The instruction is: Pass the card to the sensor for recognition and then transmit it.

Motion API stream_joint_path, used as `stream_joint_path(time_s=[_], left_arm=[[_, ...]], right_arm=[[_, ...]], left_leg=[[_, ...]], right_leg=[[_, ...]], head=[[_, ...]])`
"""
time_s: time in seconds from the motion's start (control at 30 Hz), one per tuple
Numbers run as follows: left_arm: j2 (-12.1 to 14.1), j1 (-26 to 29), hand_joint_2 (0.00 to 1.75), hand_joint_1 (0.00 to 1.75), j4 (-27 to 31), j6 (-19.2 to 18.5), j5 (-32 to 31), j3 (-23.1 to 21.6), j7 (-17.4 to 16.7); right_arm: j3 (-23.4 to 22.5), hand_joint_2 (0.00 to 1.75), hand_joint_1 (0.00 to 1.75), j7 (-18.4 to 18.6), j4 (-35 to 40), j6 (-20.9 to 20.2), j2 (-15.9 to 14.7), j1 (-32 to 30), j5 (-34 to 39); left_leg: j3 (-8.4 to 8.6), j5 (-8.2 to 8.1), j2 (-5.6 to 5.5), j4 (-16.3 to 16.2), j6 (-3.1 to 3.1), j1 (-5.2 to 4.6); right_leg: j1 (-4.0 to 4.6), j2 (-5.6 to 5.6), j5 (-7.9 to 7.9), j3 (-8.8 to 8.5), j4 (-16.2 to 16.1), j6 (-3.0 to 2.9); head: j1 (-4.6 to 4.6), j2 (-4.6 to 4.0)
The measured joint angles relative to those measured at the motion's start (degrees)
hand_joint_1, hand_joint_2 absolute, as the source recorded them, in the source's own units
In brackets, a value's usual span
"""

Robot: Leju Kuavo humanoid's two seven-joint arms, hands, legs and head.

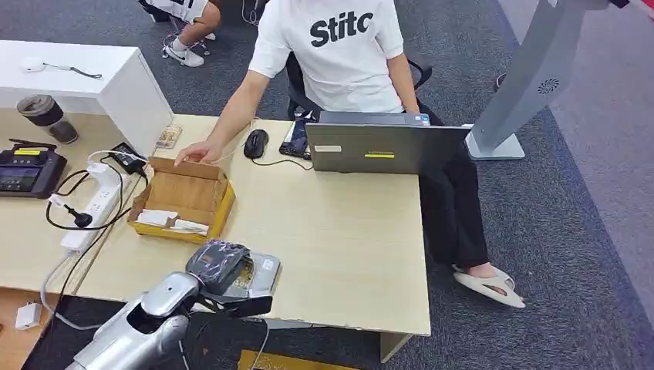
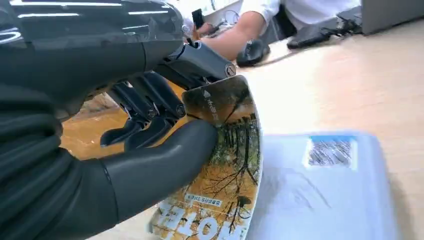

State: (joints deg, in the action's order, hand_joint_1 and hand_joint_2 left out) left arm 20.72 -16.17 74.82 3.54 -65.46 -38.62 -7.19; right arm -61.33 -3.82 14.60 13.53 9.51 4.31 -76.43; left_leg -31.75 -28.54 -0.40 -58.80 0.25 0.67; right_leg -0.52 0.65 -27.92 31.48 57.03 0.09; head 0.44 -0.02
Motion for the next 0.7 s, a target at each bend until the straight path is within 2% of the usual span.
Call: stream_joint_path(time_s=[0.1, 0.23, 0.37, 0.53, 0.7], left_arm=[[-0.28, -1.55, 1.75, 1.75, -0.54, 0.61, 0.06, 2.64, 0.34], [-1.38, -5.44, 1.75, 1.75, -1.77, 0.85, 3.17, 7.03, 2.87], [-2.06, -8.93, 1.75, 1.75, -1.86, 3.89, 2.80, 10.71, 3.04], [-2.77, -12.19, 1.75, 1.75, -1.49, 4.17, 2.95, 14.90, 3.45], [-2.91, -14.85, 1.75, 1.75, -1.29, 5.88, 2.60, 17.17, 3.65]], right_arm=[[0.00, 1.75, 0.00, 0.00, 0.00, 0.02, 0.00, 0.03, -0.28], [0.07, 1.75, 0.00, -0.15, 0.00, 0.07, 0.00, 0.13, -1.05], [0.28, 1.75, 0.00, -0.17, 0.00, 0.09, 0.00, 0.26, -1.09], [0.55, 1.75, 0.00, -0.15, -0.02, 0.13, 0.00, 0.33, -1.77], [1.22, 1.75, 0.00, 0.22, -0.02, 0.11, -0.02, 0.44, -2.30]], left_leg=[[0.00, 0.04, -0.01, 0.00, -0.01, 0.01], [-0.03, 0.10, -0.01, 0.00, -0.03, 0.03], [-0.03, 0.10, 0.01, 0.00, -0.03, 0.02], [-0.03, 0.10, 0.02, 0.00, -0.03, 0.01], [-0.05, 0.10, 0.02, 0.00, -0.03, 0.03]], right_leg=[[0.01, 0.00, 0.02, 0.01, 0.00, -0.02], [0.01, 0.00, 0.11, 0.03, 0.01, -0.08], [0.01, 0.02, 0.12, 0.04, 0.01, -0.08], [0.01, 0.03, 0.12, 0.05, 0.01, -0.08], [0.02, 0.02, 0.12, 0.05, 0.02, -0.08]], head=[[0.00, 0.00], [0.02, 0.00], [0.00, 0.00], [0.02, 0.00], [0.02, 0.00]])
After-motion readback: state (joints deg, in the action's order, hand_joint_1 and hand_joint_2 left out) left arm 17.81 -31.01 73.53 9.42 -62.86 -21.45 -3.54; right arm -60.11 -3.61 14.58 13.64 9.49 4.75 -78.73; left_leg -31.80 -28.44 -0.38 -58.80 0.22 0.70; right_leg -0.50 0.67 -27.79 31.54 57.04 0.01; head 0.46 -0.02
